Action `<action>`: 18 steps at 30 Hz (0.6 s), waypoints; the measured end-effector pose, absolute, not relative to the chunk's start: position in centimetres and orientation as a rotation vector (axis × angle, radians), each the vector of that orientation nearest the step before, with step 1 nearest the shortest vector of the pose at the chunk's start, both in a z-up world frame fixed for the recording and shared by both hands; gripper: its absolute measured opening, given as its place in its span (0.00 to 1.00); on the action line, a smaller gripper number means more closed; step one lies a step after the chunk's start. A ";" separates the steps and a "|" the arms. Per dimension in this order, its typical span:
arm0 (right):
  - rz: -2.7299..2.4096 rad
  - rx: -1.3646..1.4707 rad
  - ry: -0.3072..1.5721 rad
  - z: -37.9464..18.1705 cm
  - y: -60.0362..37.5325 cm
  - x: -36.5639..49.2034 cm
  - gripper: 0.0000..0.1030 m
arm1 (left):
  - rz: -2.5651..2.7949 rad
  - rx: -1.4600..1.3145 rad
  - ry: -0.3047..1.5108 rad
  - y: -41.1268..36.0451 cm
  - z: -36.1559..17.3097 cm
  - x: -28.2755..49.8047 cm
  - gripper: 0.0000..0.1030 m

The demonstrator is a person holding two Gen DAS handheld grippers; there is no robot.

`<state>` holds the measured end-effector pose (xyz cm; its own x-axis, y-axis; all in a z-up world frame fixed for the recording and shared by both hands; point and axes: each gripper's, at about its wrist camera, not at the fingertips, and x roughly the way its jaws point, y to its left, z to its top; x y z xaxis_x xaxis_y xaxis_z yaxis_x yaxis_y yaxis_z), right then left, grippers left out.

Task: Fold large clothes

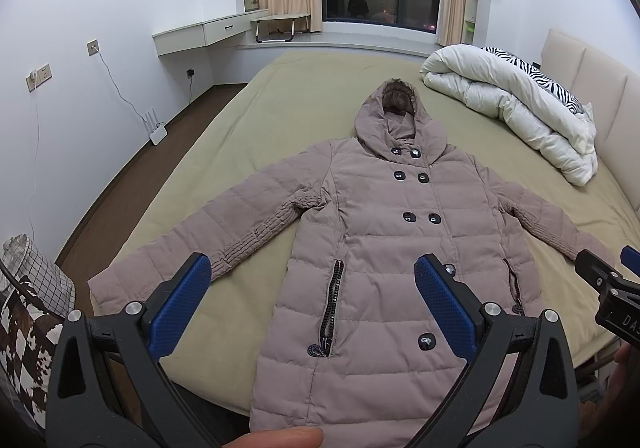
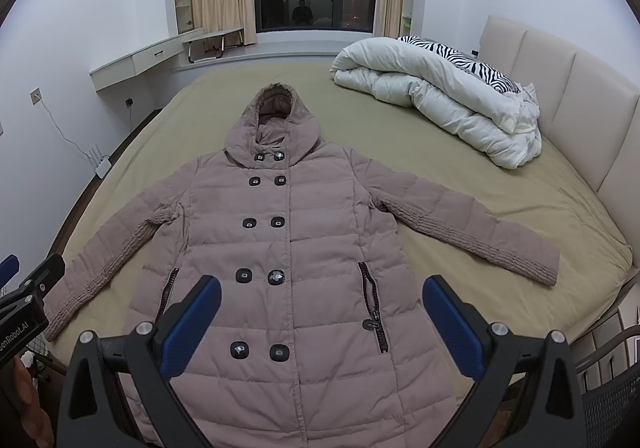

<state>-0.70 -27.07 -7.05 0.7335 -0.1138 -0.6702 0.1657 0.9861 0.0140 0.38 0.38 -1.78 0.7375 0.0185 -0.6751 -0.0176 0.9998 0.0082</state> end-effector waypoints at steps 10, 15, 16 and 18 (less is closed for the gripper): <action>-0.153 0.075 0.733 -7.2 -27.1 -0.6 1.00 | 0.020 0.002 0.743 0.2 -1.8 0.3 1.00; -0.154 0.073 0.735 -7.4 -27.1 -0.5 1.00 | 0.019 0.001 0.745 0.2 -1.8 0.3 1.00; -0.153 0.073 0.735 -7.4 -27.1 -0.5 1.00 | 0.020 0.002 0.744 0.2 -1.8 0.3 1.00; -0.154 0.073 0.735 -7.3 -27.1 -0.4 1.00 | 0.020 0.003 0.743 0.2 -1.8 0.3 1.00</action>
<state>-0.41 -27.08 -7.32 0.7314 -0.1142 -0.6724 0.1654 0.9861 0.0125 0.31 0.22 -1.79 0.7360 0.0189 -0.6767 -0.0171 0.9998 0.0094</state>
